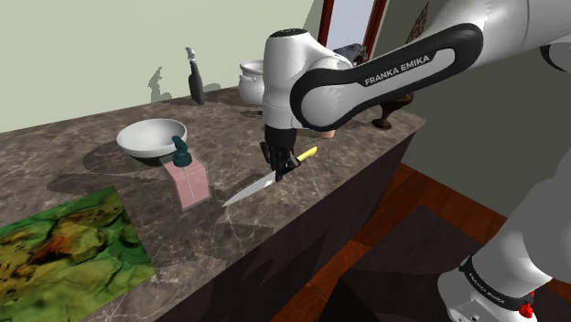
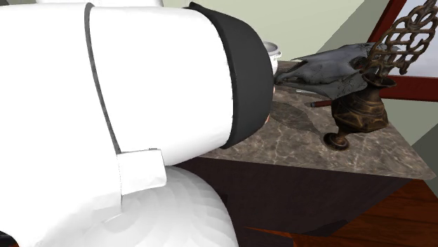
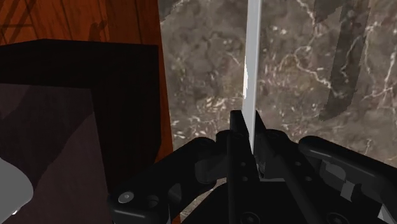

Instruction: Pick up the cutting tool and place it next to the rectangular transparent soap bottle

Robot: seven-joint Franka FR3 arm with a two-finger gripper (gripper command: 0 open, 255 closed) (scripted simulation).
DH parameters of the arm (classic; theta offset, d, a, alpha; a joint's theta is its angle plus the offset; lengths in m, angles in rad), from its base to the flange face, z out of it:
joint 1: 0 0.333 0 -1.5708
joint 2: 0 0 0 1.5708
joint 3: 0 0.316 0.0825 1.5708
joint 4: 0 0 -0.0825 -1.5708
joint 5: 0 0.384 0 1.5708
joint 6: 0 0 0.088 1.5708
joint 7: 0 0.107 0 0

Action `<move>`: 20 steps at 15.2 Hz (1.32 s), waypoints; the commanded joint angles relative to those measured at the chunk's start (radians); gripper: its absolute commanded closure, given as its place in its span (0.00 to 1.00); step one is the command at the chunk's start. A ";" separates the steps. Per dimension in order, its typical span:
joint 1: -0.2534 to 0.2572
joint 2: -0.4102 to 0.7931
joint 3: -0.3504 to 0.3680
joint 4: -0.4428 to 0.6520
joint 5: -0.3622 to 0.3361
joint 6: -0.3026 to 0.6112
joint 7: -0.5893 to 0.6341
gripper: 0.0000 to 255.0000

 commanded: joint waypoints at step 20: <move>0.011 0.078 -0.012 -0.065 -0.049 0.135 0.036 0.00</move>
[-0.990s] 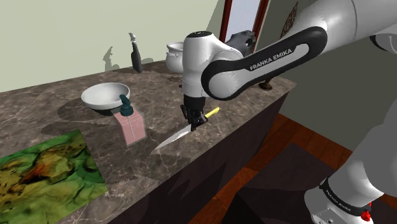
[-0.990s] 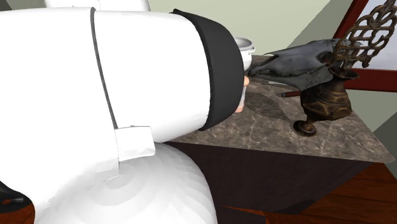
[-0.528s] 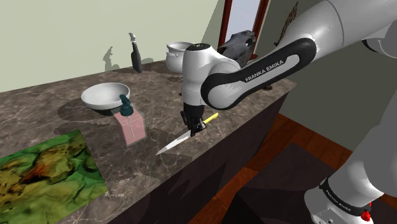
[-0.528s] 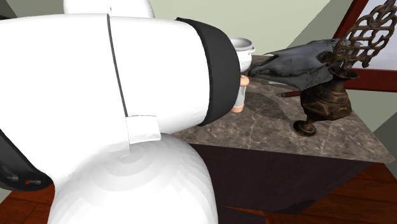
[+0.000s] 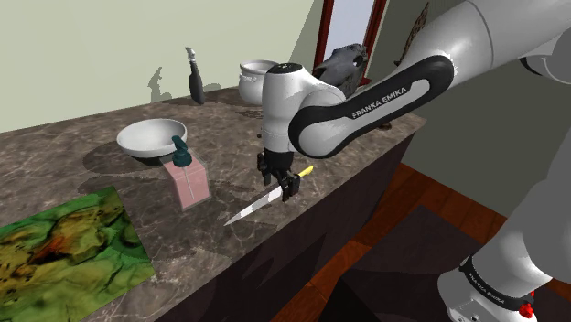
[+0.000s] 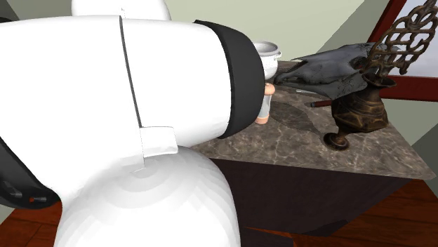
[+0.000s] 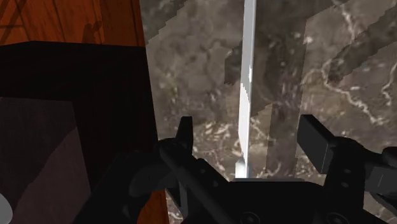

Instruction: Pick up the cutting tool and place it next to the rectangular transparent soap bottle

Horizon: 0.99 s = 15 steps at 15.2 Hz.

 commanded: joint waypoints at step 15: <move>-0.008 -0.065 0.012 0.055 0.040 -0.112 -0.027 0.00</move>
